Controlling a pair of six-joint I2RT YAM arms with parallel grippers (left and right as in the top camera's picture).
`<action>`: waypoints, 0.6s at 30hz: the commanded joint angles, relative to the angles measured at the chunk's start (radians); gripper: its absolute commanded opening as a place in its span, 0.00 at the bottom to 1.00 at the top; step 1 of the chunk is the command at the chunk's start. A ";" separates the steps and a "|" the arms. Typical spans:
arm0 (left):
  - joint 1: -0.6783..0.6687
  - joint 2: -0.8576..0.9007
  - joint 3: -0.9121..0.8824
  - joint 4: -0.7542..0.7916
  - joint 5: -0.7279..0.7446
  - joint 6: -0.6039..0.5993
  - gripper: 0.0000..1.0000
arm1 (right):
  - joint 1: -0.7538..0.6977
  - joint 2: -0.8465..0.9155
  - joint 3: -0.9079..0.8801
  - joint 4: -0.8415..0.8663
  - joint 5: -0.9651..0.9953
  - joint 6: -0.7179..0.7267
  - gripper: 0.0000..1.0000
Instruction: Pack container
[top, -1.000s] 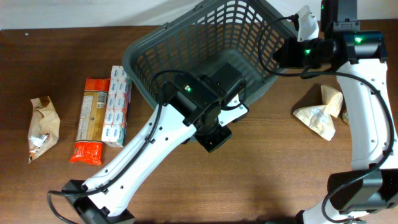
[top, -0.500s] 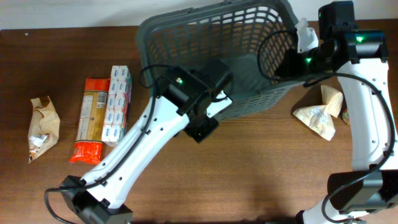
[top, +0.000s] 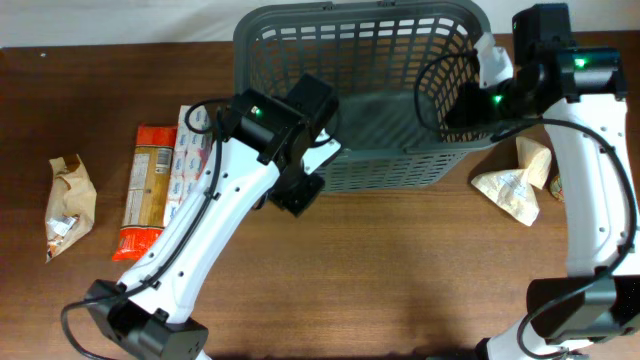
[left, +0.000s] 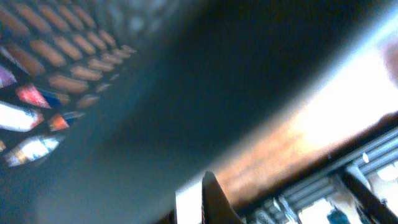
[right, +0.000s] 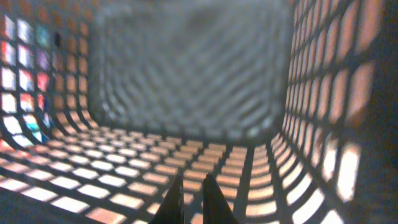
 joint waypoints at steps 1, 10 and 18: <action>0.005 -0.066 0.056 -0.032 0.006 -0.075 0.02 | -0.009 -0.069 0.164 0.023 0.014 -0.012 0.04; 0.056 -0.291 0.155 -0.030 -0.068 -0.156 0.02 | -0.140 -0.066 0.388 0.014 0.084 0.141 0.04; 0.190 -0.476 0.155 0.025 -0.305 -0.186 0.02 | -0.248 0.044 0.335 0.004 0.080 0.142 0.04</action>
